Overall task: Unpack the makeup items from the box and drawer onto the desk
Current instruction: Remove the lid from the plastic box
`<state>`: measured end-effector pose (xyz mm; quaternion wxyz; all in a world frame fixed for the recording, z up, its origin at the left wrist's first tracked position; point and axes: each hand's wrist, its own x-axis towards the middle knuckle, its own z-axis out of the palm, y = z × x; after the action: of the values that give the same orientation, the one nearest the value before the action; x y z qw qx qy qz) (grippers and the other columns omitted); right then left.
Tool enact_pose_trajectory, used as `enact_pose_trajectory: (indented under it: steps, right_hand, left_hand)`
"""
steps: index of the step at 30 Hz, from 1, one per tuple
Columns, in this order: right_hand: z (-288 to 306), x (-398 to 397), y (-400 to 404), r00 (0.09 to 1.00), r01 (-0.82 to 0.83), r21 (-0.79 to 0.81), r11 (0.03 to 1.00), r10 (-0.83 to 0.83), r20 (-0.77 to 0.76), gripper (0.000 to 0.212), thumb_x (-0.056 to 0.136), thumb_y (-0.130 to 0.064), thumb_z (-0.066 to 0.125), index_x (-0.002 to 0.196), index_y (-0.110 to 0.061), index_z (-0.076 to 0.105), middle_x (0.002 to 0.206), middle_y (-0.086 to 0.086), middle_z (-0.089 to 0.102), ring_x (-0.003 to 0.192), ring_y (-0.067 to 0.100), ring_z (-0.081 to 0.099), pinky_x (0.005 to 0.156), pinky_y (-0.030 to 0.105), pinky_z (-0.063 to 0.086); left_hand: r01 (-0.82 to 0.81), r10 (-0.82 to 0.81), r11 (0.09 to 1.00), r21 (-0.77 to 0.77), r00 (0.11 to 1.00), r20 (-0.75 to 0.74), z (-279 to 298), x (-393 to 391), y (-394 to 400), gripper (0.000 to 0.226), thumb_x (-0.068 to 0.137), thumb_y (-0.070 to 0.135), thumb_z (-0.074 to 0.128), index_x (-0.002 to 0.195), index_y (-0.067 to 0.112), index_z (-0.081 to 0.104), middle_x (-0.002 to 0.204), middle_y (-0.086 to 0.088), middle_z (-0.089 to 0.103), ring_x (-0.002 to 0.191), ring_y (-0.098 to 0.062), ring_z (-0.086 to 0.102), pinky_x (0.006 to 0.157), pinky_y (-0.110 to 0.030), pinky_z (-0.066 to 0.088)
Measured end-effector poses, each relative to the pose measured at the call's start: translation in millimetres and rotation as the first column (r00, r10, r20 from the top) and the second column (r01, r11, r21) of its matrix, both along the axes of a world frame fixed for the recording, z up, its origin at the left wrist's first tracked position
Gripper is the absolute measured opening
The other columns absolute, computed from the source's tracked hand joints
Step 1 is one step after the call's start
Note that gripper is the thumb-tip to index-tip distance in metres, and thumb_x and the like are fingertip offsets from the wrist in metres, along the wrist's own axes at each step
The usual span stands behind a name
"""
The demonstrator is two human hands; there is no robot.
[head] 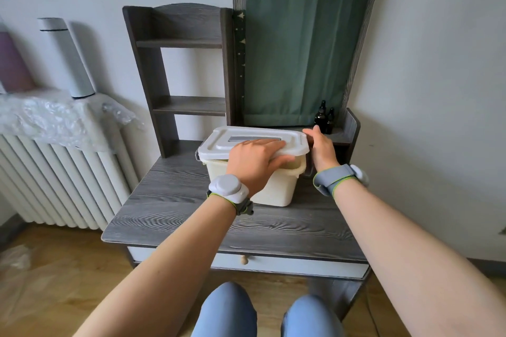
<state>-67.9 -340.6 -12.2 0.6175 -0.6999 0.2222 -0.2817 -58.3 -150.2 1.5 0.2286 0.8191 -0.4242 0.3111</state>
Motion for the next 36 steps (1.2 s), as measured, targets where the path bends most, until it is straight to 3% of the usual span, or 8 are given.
enact_pose_trajectory:
  steps: [3,5,9,11,13,18,29,36]
  right_hand:
    - [2,1,2,1.0,0.003,-0.066,0.998,-0.005,-0.03,0.036,0.099,-0.037,0.039,0.103,-0.016,0.068,0.125,0.013,0.062,0.115,0.025,0.054,0.101,0.036,0.037]
    - [3,0,3,0.995,0.023,-0.107,0.994,-0.033,-0.093,0.042,0.1,-0.038,0.037,0.113,-0.01,0.065,0.132,0.017,0.057,0.12,0.028,0.051,0.1,0.035,0.036]
    - [9,-5,8,0.99,0.052,-0.097,0.994,-0.064,-0.128,0.048,0.101,-0.041,0.032,0.124,-0.009,0.061,0.136,0.016,0.055,0.127,0.033,0.048,0.108,0.037,0.034]
    - [12,-8,12,0.988,0.035,-0.171,0.985,-0.059,-0.14,0.042,0.101,-0.035,0.037,0.119,-0.009,0.063,0.131,0.014,0.059,0.122,0.032,0.05,0.101,0.034,0.036]
    - [14,-10,15,0.982,0.072,-0.242,0.968,-0.112,-0.152,0.034,0.097,-0.03,0.044,0.117,-0.011,0.064,0.126,0.013,0.062,0.117,0.032,0.053,0.093,0.034,0.038]
    - [26,-8,34,0.965,0.189,-0.5,0.845,-0.254,-0.064,0.03,0.091,-0.024,0.051,0.115,-0.013,0.064,0.113,0.011,0.067,0.109,0.036,0.056,0.092,0.045,0.047]
    - [36,15,118,0.992,0.118,-0.669,0.733,-0.111,0.053,0.026,0.086,-0.013,0.054,0.109,-0.013,0.065,0.106,0.006,0.068,0.104,0.031,0.056,0.089,0.045,0.047]
    - [29,26,162,1.0,0.011,-0.738,0.675,-0.027,-0.009,0.025,0.086,-0.013,0.053,0.109,-0.012,0.064,0.106,0.007,0.067,0.102,0.031,0.054,0.088,0.043,0.045]
  left_hand:
    - [-0.025,0.025,1.0,-0.003,0.999,0.029,15,0,1,0.051,0.088,0.065,0.041,0.109,0.027,0.069,0.093,0.0,0.075,0.082,-0.029,0.068,0.063,-0.032,0.047]
    - [-0.042,0.042,0.999,-0.006,0.998,0.047,25,1,0,0.055,0.089,0.064,0.032,0.105,0.025,0.068,0.089,0.0,0.074,0.077,-0.03,0.067,0.058,-0.032,0.047]
    - [-0.099,0.112,0.992,-0.08,0.978,0.176,53,8,7,0.032,0.098,0.039,0.037,0.105,0.019,0.06,0.081,-0.001,0.068,0.058,-0.033,0.06,0.047,-0.028,0.034]
    - [-0.125,0.137,0.989,-0.076,0.972,0.189,66,12,15,0.018,0.093,0.015,0.046,0.109,0.017,0.054,0.084,-0.004,0.067,0.058,-0.034,0.059,0.047,-0.03,0.036]
    - [-0.144,0.155,0.987,-0.074,0.971,0.18,76,17,26,0.031,0.084,0.001,0.048,0.111,0.015,0.055,0.089,-0.006,0.067,0.063,-0.034,0.059,0.05,-0.033,0.038]
    - [-0.233,0.274,0.943,-0.239,0.949,0.154,92,30,67,0.027,0.085,0.003,0.05,0.108,0.014,0.058,0.089,-0.006,0.069,0.066,-0.034,0.061,0.055,-0.035,0.045]
    - [-0.447,0.316,0.688,-0.572,0.894,-0.319,35,61,166,0.015,0.098,0.012,0.042,0.106,0.006,0.053,0.095,-0.011,0.064,0.084,-0.034,0.056,0.068,-0.029,0.033]
    - [-0.605,0.28,0.579,-0.547,0.778,-0.563,-10,61,201,0.019,0.099,0.01,0.04,0.111,-0.003,0.046,0.102,-0.017,0.057,0.08,-0.023,0.042,0.066,-0.027,0.025]
